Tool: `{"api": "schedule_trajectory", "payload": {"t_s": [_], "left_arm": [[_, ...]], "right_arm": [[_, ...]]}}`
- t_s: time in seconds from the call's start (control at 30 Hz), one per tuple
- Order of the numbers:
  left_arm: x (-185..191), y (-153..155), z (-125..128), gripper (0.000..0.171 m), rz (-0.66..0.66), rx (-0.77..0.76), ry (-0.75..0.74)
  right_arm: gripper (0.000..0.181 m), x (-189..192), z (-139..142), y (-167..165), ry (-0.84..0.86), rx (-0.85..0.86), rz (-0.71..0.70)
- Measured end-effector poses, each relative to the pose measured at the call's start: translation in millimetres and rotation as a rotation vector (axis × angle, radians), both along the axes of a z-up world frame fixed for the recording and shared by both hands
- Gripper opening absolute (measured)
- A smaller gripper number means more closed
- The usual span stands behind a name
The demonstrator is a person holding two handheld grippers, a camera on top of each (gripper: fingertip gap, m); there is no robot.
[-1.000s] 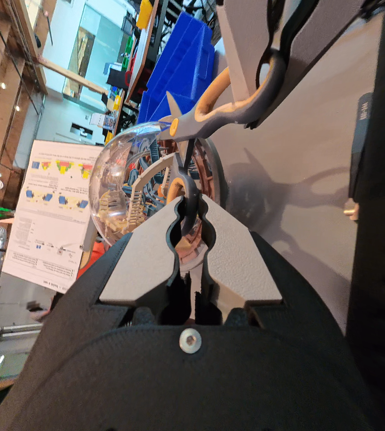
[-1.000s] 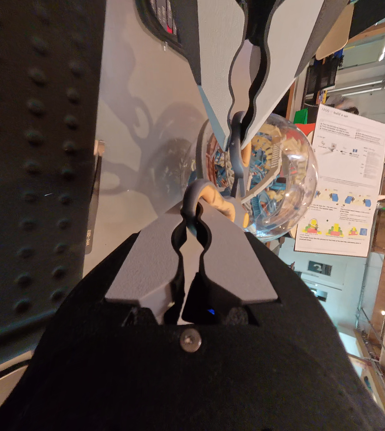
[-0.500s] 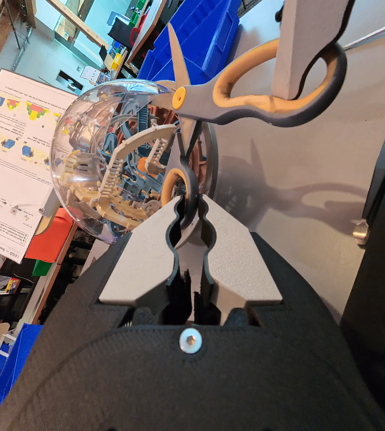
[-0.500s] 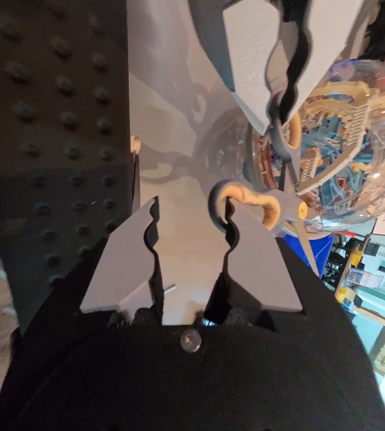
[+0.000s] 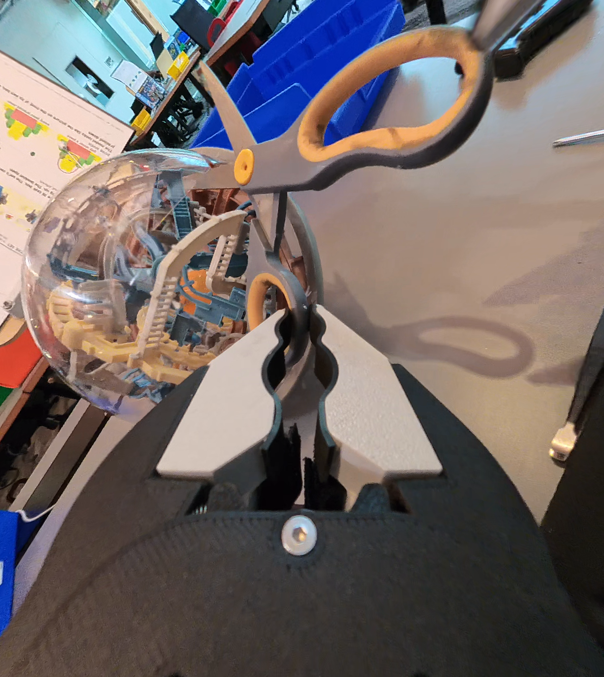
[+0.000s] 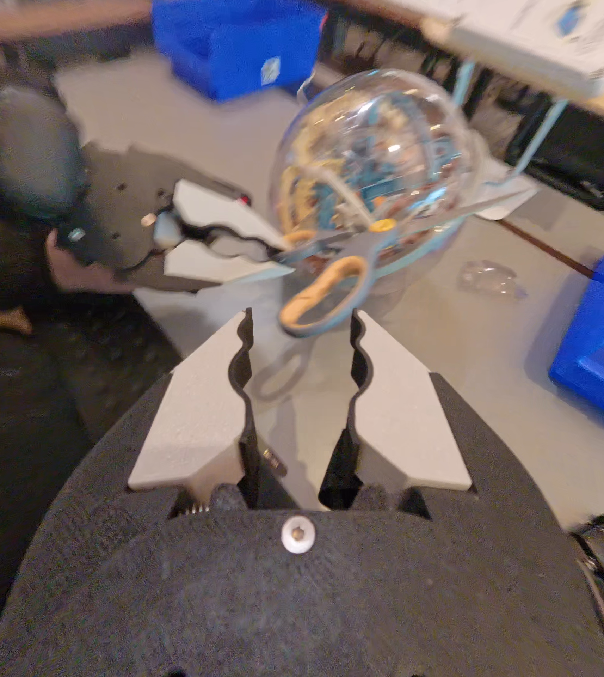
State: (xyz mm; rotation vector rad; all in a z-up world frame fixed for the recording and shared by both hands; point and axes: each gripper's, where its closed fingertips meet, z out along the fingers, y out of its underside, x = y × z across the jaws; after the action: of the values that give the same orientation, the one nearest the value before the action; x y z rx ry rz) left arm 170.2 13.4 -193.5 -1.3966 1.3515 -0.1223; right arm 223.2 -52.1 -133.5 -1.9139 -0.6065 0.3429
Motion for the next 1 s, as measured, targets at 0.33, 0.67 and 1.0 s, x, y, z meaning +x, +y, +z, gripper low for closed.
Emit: {"api": "schedule_trajectory", "payload": {"t_s": [0.33,0.67,1.0], "left_arm": [[11,-6,-3,0.006,0.0,-0.026,-0.019],[26,-15,-22,0.007,-0.034,-0.242,-0.068],[28,-10,-31,0.006,-0.031,-0.403,-0.158]], "right_arm": [[0.025,-7,-26,18,0.686,-0.298,0.196],[0.017,-4,-38,25,0.729,-0.287,0.196],[0.01,-7,-45,34,0.688,-0.283,0.2]]}}
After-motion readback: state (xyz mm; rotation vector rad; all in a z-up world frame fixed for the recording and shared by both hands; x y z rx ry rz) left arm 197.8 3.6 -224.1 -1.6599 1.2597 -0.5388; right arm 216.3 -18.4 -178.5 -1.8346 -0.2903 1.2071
